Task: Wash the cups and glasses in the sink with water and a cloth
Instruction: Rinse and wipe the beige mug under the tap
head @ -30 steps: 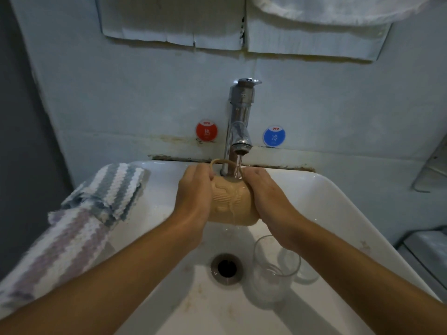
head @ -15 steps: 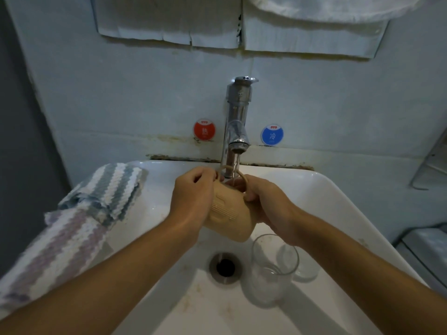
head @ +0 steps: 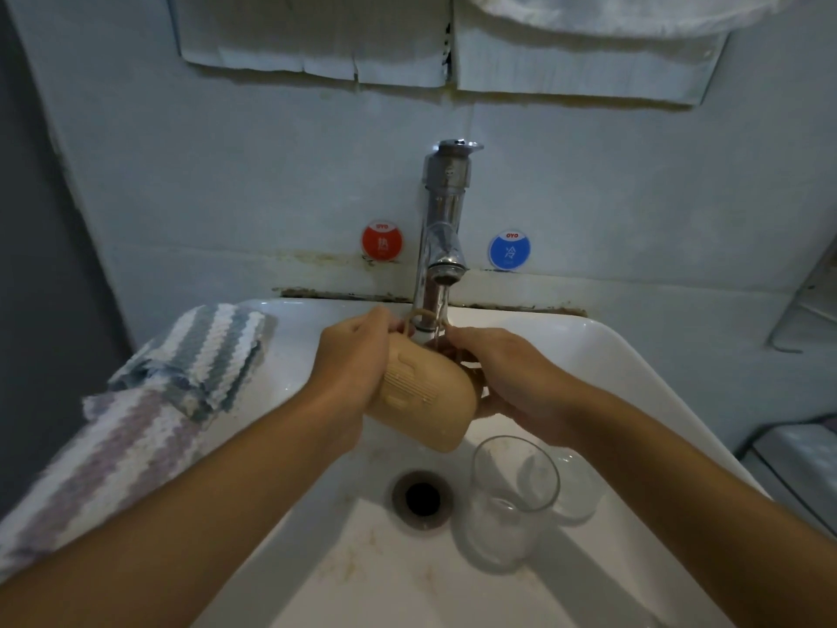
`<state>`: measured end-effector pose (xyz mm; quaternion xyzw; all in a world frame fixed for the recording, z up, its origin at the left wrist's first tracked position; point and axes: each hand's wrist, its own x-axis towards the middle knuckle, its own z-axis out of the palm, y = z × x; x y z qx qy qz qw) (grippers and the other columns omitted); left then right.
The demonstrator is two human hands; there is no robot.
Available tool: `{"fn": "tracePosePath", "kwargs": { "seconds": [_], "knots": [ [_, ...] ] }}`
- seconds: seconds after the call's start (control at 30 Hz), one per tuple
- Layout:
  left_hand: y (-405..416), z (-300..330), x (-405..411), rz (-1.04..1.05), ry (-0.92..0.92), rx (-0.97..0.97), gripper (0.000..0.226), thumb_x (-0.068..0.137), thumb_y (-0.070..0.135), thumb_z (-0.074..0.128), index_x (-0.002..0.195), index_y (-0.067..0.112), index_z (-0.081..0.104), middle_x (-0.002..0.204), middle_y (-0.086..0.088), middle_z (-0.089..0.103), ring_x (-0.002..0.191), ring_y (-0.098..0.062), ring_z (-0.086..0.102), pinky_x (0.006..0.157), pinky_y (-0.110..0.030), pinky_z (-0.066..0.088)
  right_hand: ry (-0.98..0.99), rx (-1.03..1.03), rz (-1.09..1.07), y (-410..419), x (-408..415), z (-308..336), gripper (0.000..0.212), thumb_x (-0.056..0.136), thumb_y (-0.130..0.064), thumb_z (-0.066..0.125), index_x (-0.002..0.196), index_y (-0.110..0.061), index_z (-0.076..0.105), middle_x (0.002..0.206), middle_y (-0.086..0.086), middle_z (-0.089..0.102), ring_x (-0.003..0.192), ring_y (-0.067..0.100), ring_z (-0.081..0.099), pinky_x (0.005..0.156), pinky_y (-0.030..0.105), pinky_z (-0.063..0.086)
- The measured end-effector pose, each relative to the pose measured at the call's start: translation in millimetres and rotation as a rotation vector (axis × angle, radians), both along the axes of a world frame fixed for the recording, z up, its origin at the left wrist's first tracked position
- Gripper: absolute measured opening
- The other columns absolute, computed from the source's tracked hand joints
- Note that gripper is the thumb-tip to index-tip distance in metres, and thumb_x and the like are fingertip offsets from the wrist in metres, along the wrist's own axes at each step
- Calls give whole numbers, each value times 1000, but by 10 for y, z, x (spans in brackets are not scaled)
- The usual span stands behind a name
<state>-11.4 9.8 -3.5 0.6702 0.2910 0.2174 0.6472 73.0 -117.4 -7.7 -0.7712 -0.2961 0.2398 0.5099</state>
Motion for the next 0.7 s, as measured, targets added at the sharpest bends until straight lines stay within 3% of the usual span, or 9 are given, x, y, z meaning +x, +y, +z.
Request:
{"fn": "tracePosePath", "kwargs": {
  "seconds": [0.07,0.13,0.3,0.4,0.53,0.7],
  "knots": [
    [26,3,-1,9,8,-25,24,91,34,57,95,16,72,81,-5,67,73,-19,60,62,-30,44,-2,-13,17,4,16,-7,32,104,-35,40,119,-18,64,116,3,64,104,19,63,75,32,61],
    [31,-6,4,8,12,-34,26,92,34,56,99,15,71,82,-5,67,73,-19,60,61,-29,44,10,-9,26,9,21,-11,32,104,-29,39,122,-18,63,118,3,64,105,20,62,72,29,60],
    [-9,-47,23,-9,-9,118,21,97,33,52,82,25,64,83,-1,62,75,-15,55,62,-28,42,71,-9,27,11,52,19,36,90,-1,41,112,-17,65,118,7,65,108,27,61,80,35,56],
    [-19,-71,23,-60,-50,228,23,100,32,48,85,28,66,89,0,62,82,-16,57,69,-29,46,49,-18,44,18,65,-9,27,95,-12,48,114,-20,65,116,4,67,106,22,63,80,36,55],
    [25,-87,56,-43,-47,220,25,101,31,44,91,32,66,89,5,59,80,-13,54,61,-25,41,41,-19,42,9,65,-29,21,100,-28,51,115,-25,66,109,-2,69,99,18,66,73,32,56],
    [53,-113,111,-3,-34,220,21,102,25,45,94,32,64,87,9,53,77,-11,49,59,-25,35,-38,-6,4,6,41,-42,31,104,-37,43,112,-22,68,100,0,70,79,10,69,60,21,55]
  ]
}}
